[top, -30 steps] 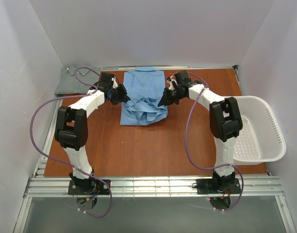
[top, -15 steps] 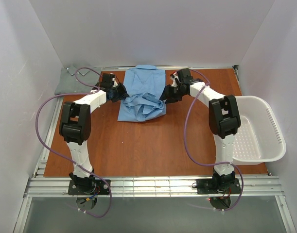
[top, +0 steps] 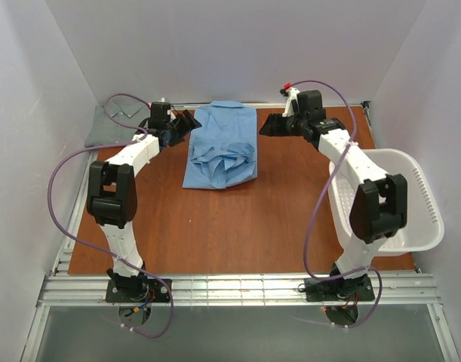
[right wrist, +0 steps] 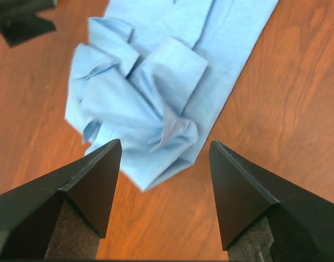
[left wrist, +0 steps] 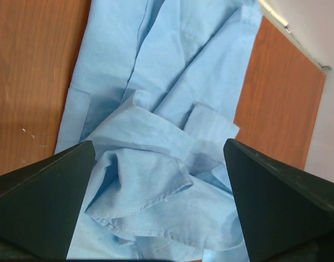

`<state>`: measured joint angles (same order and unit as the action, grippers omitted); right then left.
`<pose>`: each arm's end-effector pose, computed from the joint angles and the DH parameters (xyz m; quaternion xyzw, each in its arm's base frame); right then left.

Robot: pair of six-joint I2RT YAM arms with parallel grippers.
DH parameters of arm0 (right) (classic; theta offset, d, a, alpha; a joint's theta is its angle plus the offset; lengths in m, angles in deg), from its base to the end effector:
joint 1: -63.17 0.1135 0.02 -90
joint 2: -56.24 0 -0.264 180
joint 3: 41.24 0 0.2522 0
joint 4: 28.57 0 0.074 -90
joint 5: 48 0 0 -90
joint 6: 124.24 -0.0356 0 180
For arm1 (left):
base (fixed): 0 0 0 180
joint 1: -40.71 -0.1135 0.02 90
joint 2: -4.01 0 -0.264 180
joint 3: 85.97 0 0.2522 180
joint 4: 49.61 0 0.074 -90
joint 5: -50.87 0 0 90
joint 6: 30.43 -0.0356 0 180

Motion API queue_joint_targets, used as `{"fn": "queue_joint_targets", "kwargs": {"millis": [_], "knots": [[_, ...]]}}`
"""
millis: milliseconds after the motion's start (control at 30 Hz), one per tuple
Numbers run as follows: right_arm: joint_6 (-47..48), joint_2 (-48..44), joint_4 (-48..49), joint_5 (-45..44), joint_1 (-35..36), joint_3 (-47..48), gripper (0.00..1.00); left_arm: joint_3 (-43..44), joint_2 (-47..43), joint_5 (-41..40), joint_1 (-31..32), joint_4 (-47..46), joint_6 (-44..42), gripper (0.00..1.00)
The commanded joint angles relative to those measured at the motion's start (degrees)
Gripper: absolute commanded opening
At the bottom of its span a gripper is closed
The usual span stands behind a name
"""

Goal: Fold and stack the long sleeve shirts
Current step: Fold the shirt

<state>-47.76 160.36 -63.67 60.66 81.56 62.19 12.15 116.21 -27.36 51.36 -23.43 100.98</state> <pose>0.3987 0.1446 0.3035 -0.1111 0.8745 0.2623 0.3926 0.4384 -0.0898 0.2262 -0.1978 0.8816 -0.2672 0.3351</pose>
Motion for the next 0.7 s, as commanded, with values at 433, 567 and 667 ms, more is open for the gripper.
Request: {"fn": "queue_joint_targets", "kwargs": {"millis": [433, 567, 667], "knots": [[8.85, -12.54, 28.99, 23.01, 1.29, -35.79, 0.67, -23.0, -24.31, 5.45, 1.46, 1.2, -13.8, 0.9], [12.9, -8.5, 28.99, 24.85, 2.0, -33.77, 0.67, -24.15, -23.44, 5.9, 7.96, 0.67, -18.9, 0.88], [13.34, -5.86, 29.25, 26.34, 2.0, -31.75, 0.68, -23.02, -22.74, 4.85, 12.71, -0.56, -19.96, 0.83]]}}
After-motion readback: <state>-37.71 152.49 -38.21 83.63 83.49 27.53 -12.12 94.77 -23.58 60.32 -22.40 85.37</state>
